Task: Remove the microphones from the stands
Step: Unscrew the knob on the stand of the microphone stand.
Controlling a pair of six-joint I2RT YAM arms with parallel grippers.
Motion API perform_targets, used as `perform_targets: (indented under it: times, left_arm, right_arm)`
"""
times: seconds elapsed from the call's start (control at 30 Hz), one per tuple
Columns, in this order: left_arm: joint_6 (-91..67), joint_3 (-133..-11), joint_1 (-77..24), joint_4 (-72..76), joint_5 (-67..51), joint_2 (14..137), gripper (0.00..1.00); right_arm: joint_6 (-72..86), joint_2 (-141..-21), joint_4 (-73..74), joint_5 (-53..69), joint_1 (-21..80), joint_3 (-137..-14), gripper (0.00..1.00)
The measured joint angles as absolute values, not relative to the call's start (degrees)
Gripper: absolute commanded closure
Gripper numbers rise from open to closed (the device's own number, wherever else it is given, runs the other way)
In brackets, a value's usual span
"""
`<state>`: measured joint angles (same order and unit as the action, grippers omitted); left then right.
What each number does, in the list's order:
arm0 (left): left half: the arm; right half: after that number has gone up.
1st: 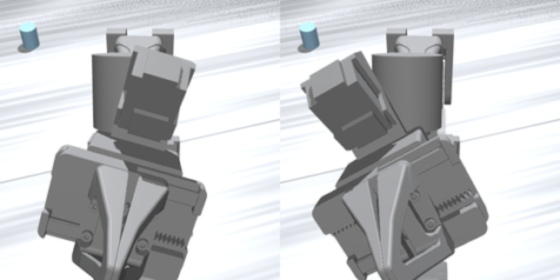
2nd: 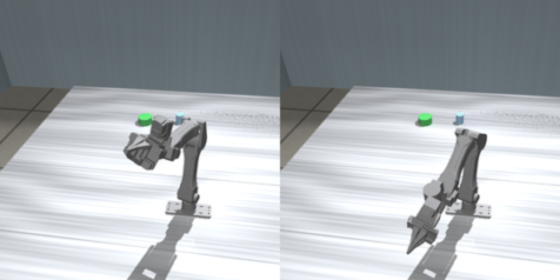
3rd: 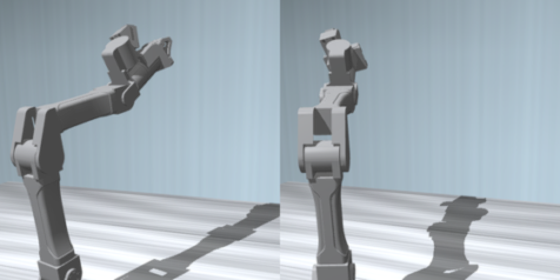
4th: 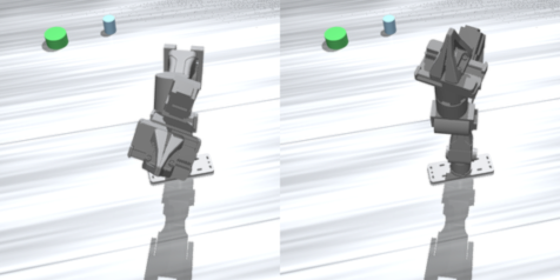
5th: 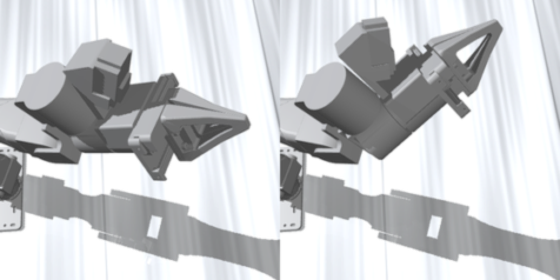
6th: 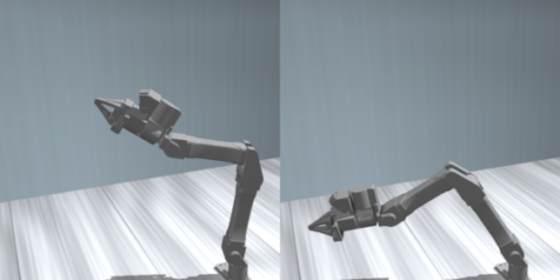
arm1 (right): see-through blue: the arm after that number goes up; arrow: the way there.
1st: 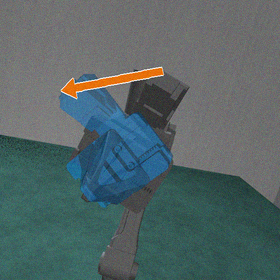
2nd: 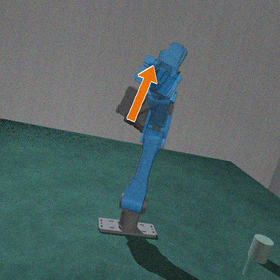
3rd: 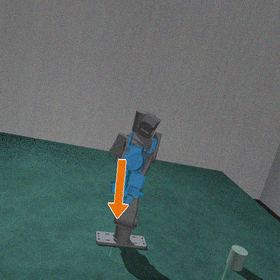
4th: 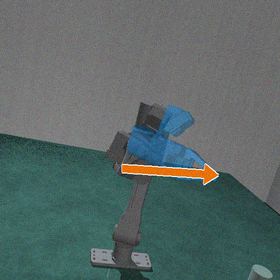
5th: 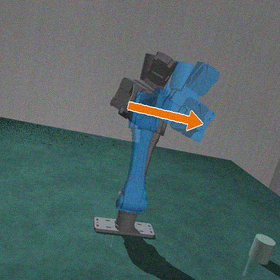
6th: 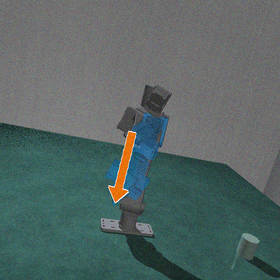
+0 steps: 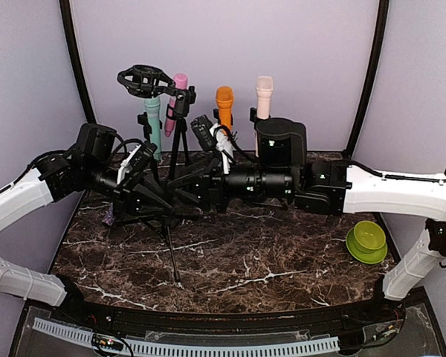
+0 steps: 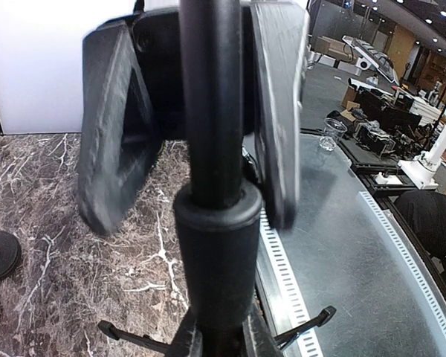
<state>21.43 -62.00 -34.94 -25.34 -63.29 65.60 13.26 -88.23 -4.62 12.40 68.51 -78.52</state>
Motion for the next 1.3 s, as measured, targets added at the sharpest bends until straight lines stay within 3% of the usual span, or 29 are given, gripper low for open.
perform_targets:
  times: [0.07,0.13,0.17,0.27,0.3,0.37,0.73,1.0,1.1,1.2,1.3]
  left_arm:
    - [21.6,-62.0,-34.9,-25.3,-62.8,65.8,1.0]
    - [22.1,-61.9,-34.5,-26.0,-61.9,66.2,0.98]
    - [22.3,-61.8,-34.1,-26.5,-61.4,66.2,0.87]
    - [23.7,-61.6,-33.7,-27.3,-59.4,66.5,0.31]
    - [24.2,-61.6,-33.8,-27.0,-59.0,66.7,0.19]
    - [25.6,-61.7,-34.5,-26.9,-58.0,66.7,0.1]
    - [30.5,-61.6,-32.7,-31.2,-54.9,65.2,0.07]
    - [31.9,-61.6,-32.2,-31.9,-54.3,64.0,0.07]
    - [32.2,-61.7,-32.2,-31.9,-54.1,64.0,0.07]
    - [32.7,-61.7,-32.2,-32.0,-53.8,64.0,0.06]
    - [33.1,-61.9,-32.2,-32.2,-53.5,63.9,0.06]
  right_arm:
    - [13.0,-89.8,-4.6,12.5,68.6,-79.2,0.94]
    - [12.2,-92.1,-4.2,11.7,69.1,-81.1,1.0]
    - [11.8,-92.9,-4.0,11.3,69.1,-81.8,1.0]
    - [10.9,-93.9,-4.1,9.7,69.1,-82.0,1.0]
    - [10.9,-93.9,-4.3,8.4,69.1,-81.7,1.0]
    - [10.1,-93.6,-5.2,5.2,69.1,-79.3,1.0]
    - [1.7,-76.8,-3.4,-18.6,63.7,-47.4,1.0]
    - [-0.4,-68.5,-11.9,-28.5,53.9,-34.9,1.0]
    - [-0.6,-69.9,-13.6,-30.7,53.0,-33.4,0.68]
    - [-0.7,-70.6,-14.2,-31.1,52.8,-33.3,0.44]
    - [0.7,-70.3,-15.0,-31.1,52.6,-33.3,0.29]
